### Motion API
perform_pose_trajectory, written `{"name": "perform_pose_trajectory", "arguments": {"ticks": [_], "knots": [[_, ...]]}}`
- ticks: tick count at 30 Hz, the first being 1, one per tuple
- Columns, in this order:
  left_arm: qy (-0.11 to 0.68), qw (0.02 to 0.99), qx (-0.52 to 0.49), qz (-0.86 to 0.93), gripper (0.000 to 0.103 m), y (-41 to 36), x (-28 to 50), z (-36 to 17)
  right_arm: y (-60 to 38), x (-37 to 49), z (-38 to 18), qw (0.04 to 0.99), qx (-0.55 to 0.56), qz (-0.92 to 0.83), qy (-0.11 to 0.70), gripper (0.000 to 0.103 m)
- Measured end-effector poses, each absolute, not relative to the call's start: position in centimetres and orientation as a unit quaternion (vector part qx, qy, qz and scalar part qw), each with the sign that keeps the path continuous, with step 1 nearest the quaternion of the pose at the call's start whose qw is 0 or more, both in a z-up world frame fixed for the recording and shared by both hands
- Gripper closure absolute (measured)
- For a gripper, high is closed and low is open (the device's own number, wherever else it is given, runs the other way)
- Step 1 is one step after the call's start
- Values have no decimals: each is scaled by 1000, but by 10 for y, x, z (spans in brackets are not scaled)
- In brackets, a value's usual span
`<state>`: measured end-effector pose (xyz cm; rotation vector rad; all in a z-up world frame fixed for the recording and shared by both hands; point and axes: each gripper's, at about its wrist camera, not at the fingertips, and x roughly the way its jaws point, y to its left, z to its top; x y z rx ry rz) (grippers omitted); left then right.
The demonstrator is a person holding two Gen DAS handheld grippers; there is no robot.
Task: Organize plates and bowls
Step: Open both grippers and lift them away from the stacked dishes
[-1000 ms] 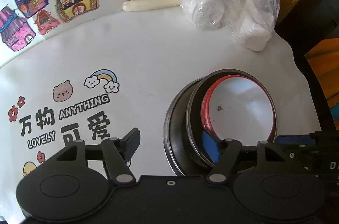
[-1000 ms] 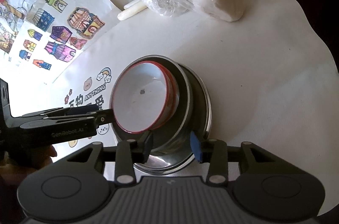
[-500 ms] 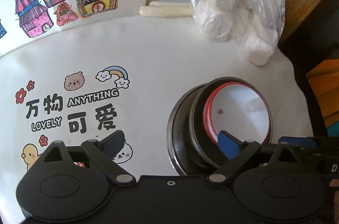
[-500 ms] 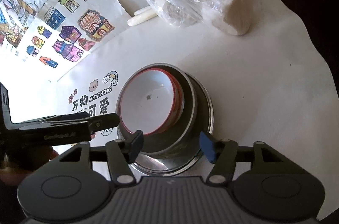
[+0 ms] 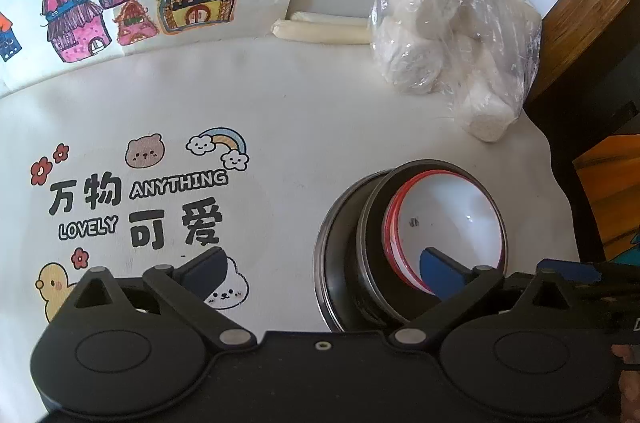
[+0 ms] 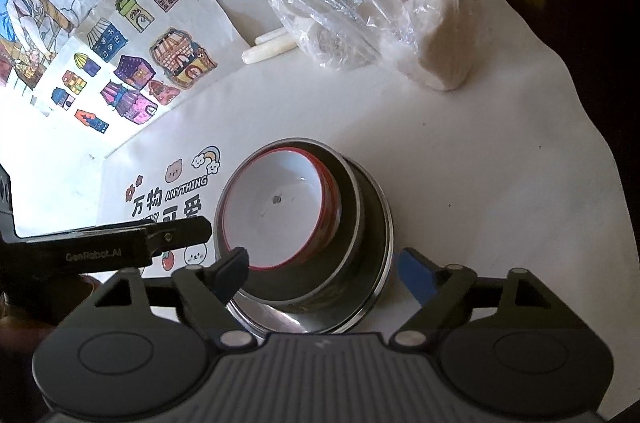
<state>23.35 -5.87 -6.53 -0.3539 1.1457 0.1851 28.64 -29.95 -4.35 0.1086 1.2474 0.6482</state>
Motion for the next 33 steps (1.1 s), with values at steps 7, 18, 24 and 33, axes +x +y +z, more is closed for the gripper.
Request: {"name": "perform_pose_trajectory", "arguments": {"ticks": [7,18,24,33], "knots": [[527,831,-159,80,1,-61,228,-62,-303,285,-40,774,46,287,563,0],[513,843,-143,76,1,-56,228,-56,-306,282,-38,783,58,273,556,0],[501,852,-139,59,1,-52,227,-51,-305,276,-32,795,54,261,545,0],[485,867,-104,38,1,-46,224,-39,-300,256,-15,824,51,224,517,0]]}}
